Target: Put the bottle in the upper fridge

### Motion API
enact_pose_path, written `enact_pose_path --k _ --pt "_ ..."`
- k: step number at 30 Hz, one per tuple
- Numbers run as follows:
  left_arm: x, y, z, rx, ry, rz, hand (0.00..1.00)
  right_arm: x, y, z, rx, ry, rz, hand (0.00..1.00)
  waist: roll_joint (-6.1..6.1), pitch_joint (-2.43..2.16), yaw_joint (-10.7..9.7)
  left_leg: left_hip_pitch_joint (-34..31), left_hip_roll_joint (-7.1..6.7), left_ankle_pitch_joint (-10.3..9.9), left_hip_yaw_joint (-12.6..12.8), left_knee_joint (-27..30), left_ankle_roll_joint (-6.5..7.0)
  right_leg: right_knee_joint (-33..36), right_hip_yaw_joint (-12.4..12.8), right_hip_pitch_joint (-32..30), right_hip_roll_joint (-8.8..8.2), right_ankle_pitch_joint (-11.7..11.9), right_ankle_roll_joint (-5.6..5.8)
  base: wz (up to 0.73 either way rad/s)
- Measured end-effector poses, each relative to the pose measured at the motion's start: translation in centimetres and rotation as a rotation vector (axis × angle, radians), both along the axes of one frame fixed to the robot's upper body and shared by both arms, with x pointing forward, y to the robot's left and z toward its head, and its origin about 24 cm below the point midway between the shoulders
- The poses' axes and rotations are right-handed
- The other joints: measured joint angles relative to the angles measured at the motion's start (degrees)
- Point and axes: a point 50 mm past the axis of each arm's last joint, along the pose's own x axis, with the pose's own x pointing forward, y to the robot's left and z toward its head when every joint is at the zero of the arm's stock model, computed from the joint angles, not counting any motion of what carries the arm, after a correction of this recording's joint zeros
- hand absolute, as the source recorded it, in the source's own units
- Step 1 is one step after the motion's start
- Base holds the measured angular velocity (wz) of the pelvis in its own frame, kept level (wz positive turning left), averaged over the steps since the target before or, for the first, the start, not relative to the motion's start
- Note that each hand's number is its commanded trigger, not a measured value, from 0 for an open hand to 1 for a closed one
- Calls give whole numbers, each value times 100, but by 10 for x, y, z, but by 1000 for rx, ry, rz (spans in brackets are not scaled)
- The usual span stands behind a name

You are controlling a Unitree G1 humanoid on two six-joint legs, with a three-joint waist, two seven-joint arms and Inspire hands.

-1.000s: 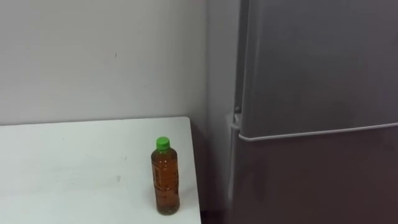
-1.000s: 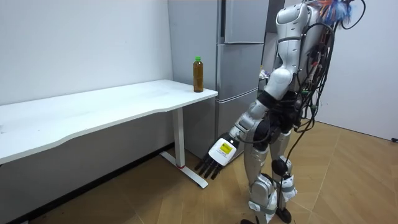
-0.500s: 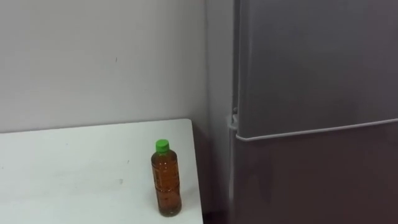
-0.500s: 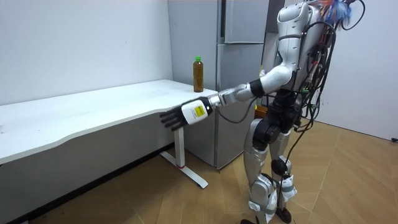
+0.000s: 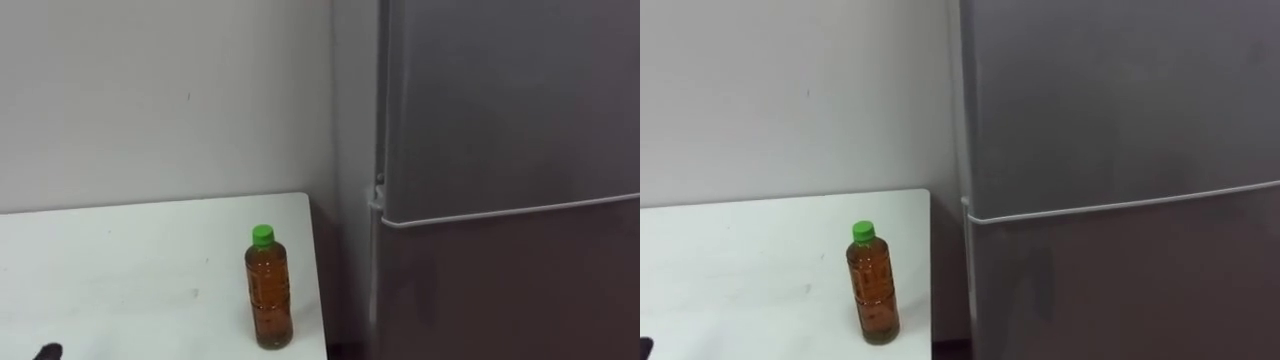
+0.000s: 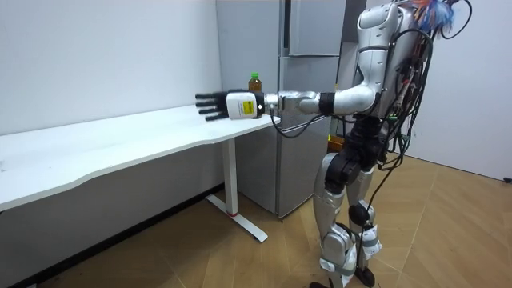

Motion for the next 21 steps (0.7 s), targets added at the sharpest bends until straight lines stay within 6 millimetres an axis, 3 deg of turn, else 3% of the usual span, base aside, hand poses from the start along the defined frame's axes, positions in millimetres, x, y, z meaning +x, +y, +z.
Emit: enact_pose_path --k 8,15,21 --pt "10 -5 27 34 -123 -30 0 4 3 0 5 -9 14 0 -1 14 -82 -11 -16 1 -68 26 1 -3 -17 19 -13 -20 14 3" --pt "18 -9 35 47 -168 -83 0 6 5 -1 11 -8 9 0 -8 29 -191 19 -22 1 -81 29 1 7 -9 46 -15 -31 19 1" --pt "36 -30 52 62 -251 -213 0 11 7 -2 21 -7 22 0 -36 54 -230 -6 -24 1 -77 58 2 5 -4 36 -19 -31 19 0"
